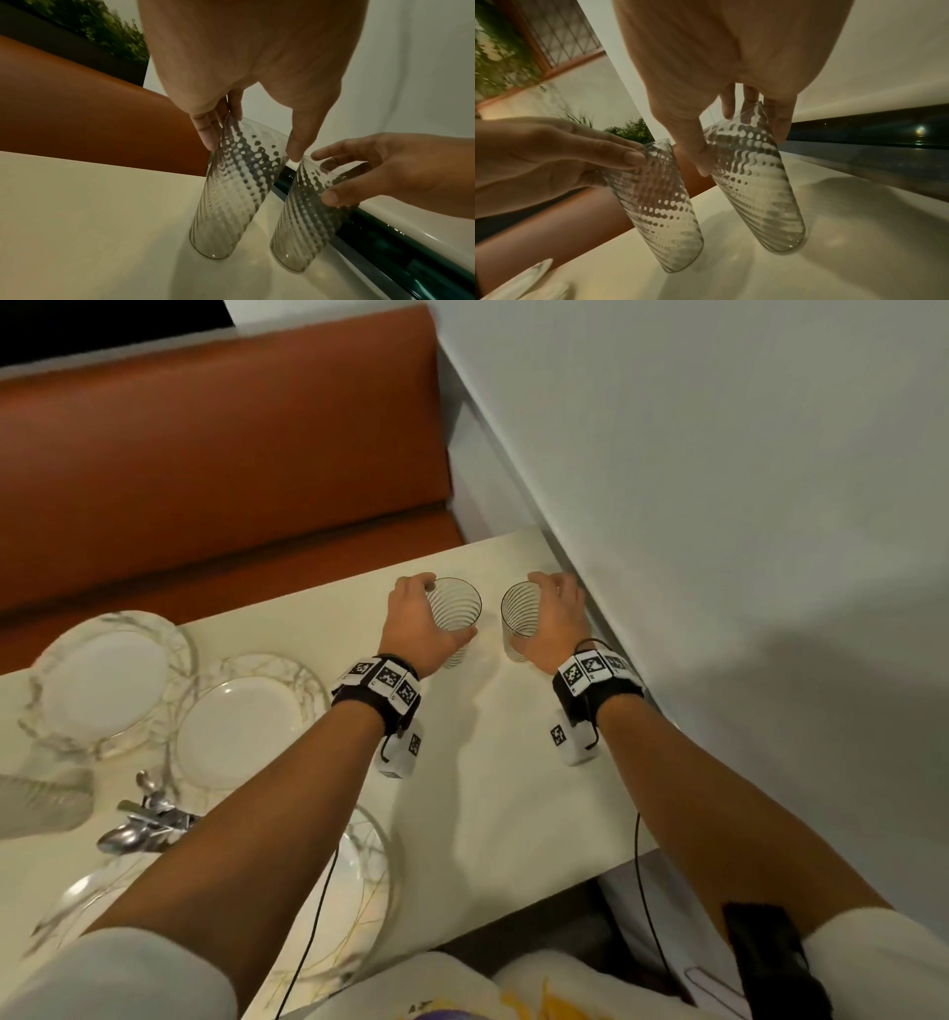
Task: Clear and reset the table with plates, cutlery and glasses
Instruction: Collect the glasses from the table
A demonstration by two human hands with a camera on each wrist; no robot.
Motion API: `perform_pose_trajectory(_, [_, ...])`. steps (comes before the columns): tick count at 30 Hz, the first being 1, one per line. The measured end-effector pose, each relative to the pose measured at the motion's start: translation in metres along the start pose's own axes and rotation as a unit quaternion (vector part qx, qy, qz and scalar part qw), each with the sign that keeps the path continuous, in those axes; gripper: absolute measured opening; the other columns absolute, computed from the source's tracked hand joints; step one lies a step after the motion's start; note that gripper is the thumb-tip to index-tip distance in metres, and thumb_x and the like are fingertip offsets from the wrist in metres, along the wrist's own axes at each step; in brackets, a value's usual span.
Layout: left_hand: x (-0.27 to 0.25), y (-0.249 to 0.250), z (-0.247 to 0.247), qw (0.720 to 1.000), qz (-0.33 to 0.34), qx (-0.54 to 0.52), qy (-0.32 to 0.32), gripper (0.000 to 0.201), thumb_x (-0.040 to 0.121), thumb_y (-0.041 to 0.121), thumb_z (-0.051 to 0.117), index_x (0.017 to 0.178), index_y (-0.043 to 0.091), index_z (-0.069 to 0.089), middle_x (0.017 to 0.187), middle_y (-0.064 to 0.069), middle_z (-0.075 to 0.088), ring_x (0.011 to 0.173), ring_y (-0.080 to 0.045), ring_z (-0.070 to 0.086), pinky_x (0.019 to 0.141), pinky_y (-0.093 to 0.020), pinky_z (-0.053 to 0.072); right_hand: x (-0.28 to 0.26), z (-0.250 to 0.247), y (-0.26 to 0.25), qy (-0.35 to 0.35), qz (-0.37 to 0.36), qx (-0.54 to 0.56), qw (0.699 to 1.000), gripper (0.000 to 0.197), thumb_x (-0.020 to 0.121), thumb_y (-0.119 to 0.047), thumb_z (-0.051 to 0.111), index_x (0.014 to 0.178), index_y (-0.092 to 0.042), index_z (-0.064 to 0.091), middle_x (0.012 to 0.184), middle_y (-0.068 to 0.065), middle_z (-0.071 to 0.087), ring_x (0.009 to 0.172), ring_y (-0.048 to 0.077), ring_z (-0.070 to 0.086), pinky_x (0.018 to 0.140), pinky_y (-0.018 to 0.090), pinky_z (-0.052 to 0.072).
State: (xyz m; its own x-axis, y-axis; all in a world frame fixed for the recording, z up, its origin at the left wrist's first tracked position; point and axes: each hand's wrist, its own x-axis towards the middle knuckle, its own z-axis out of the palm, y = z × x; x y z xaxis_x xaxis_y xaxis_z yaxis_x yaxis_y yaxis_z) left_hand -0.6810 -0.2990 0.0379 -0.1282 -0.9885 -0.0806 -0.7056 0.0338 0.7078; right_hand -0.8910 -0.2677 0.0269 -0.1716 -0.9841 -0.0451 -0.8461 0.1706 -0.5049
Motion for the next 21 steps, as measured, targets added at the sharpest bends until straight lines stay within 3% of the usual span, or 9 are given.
perform_pose_trajectory(12, [0.062,0.036,0.041,1.0,-0.011,0.026,-0.009,0.09,0.077,0.039,0.088,0.147,0.008,0.041,0.143,-0.007,0.044,0.13,-0.024,0.045,0.11,-0.04,0.044,0.086,-0.011,0.01,0.008,0.011,-0.01,1.0,0.087,0.074,-0.038,0.079,0.146,-0.009,0.039,0.139,0.014,0.041,0.123,0.034,0.041,0.111,0.041,0.034])
perform_pose_trajectory(21, [0.077,0.041,0.049,0.999,-0.011,0.029,-0.008,0.095,0.077,0.042,0.088,0.151,0.008,0.037,0.145,-0.008,0.042,0.133,-0.025,0.044,0.112,-0.042,0.044,0.103,-0.017,0.009,0.002,-0.016,-0.079,0.997,0.089,0.08,-0.045,0.073,0.15,-0.006,0.033,0.145,0.014,0.041,0.13,0.034,0.035,0.112,0.043,0.032])
